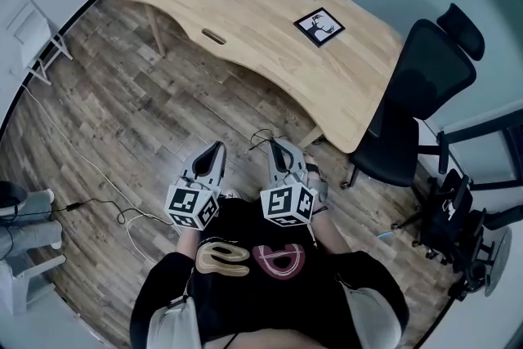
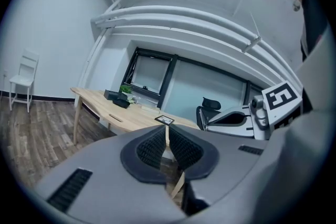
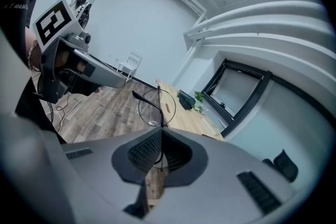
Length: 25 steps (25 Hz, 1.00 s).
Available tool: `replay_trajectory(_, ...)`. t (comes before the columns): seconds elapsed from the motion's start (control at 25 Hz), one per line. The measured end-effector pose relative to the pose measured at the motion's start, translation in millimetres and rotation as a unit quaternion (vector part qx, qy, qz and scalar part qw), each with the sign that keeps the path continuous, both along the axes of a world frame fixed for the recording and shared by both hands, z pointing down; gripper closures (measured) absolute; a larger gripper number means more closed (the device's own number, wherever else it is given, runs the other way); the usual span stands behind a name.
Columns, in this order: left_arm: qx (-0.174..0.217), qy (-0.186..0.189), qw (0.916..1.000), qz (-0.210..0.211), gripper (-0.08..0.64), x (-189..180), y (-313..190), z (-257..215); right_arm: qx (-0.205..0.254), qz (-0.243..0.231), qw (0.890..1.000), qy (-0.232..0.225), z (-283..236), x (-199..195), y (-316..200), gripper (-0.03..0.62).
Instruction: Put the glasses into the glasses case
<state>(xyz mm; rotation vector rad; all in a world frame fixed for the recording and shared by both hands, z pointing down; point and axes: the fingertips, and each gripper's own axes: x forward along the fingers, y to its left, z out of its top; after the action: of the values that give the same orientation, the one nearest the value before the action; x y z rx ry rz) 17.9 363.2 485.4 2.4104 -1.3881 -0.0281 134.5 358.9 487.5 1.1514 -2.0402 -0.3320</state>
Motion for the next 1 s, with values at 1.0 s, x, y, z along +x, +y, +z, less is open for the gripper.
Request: replay_trajectory(1.0,-0.033,-0.003,0.9956,-0.087,0.529,-58.5,-100.3,16.0,-0.029,-0.082,0.996,0.010,19.0,-52.3,-125.3,0.581)
